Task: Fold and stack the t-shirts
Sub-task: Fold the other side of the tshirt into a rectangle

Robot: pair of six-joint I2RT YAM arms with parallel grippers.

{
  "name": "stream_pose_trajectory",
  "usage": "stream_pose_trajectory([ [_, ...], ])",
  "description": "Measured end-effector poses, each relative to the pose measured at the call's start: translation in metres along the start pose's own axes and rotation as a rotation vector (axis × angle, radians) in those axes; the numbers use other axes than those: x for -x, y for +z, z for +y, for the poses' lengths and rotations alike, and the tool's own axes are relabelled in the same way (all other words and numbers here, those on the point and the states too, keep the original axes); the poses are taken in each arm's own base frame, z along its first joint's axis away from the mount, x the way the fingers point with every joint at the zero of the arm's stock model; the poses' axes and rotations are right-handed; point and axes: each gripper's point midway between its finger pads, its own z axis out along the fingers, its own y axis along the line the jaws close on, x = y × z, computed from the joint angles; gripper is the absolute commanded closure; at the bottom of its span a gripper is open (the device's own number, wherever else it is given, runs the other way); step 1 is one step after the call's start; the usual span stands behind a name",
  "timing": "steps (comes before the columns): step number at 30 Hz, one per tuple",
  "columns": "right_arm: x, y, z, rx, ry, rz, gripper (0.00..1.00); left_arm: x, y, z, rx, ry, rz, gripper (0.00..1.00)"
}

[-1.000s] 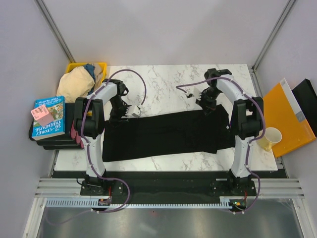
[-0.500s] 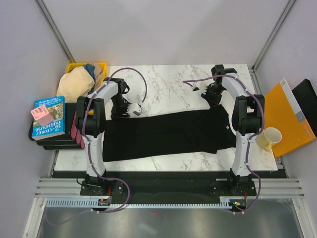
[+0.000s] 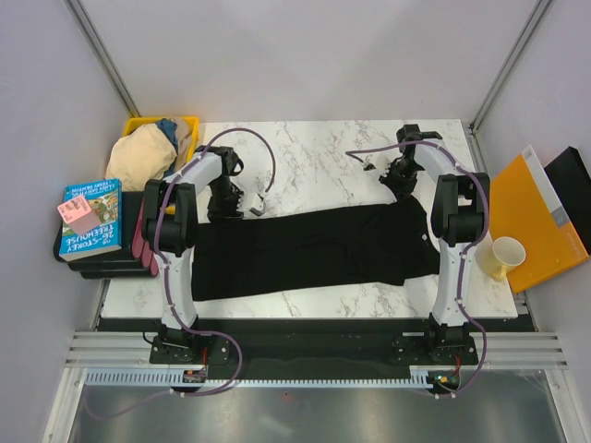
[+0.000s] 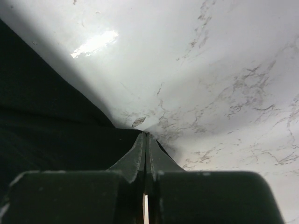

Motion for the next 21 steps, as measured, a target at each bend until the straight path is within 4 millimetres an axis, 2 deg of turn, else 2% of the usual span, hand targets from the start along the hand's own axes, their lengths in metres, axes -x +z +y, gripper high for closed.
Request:
stream_pose_trajectory([
  [9,-0.007,-0.001,-0.004,-0.032,0.01,0.018,1.0,-0.013,0.002,-0.003,0.02,-0.005,0.058,0.57],
  [19,-0.029,-0.006,-0.008,-0.09,0.016,0.063,1.0,-0.041,0.003,-0.014,0.016,-0.03,0.212,0.59],
  [21,-0.03,-0.006,-0.009,-0.094,0.018,0.064,0.94,-0.046,0.003,-0.016,0.01,-0.036,0.239,0.59],
])
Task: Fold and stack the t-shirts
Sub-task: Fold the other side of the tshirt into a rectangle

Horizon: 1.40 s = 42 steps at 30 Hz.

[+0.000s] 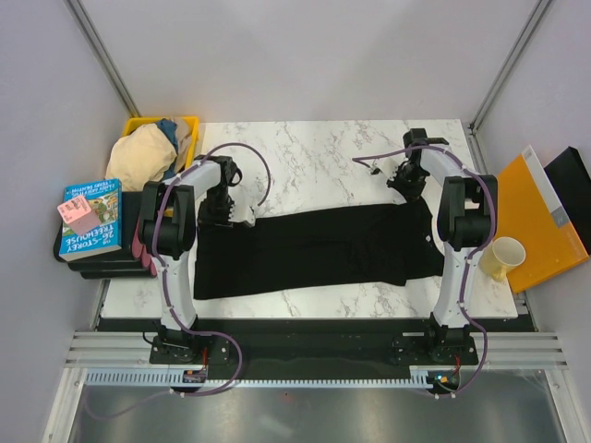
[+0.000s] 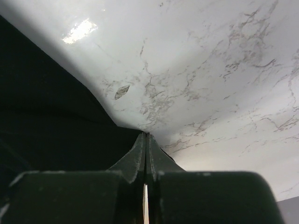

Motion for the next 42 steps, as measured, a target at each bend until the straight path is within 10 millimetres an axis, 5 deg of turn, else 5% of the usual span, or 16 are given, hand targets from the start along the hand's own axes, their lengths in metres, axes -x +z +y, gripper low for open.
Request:
stream_pose_trajectory([
  [9,0.005,-0.007,-0.008,-0.018,0.026,-0.028,0.82,-0.013,0.002,-0.005,-0.019,-0.032,0.051,0.64],
  [15,0.023,-0.036,-0.03,-0.087,0.051,-0.107,0.85,-0.017,0.003,-0.008,-0.04,-0.042,0.054,0.64],
  [19,0.026,-0.053,-0.027,-0.085,0.047,-0.131,0.84,-0.018,0.003,-0.008,-0.05,-0.047,0.055,0.64],
  [24,0.018,-0.052,-0.003,0.011,0.029,-0.106,0.65,-0.017,0.003,-0.007,-0.058,-0.052,0.057,0.64],
  [31,0.008,-0.051,0.019,0.119,0.078,-0.106,0.64,-0.017,0.003,-0.007,-0.064,-0.053,0.057,0.64],
  [42,-0.013,-0.029,0.018,0.214,0.267,-0.129,0.63,-0.017,0.002,-0.007,-0.073,-0.055,0.058,0.63],
])
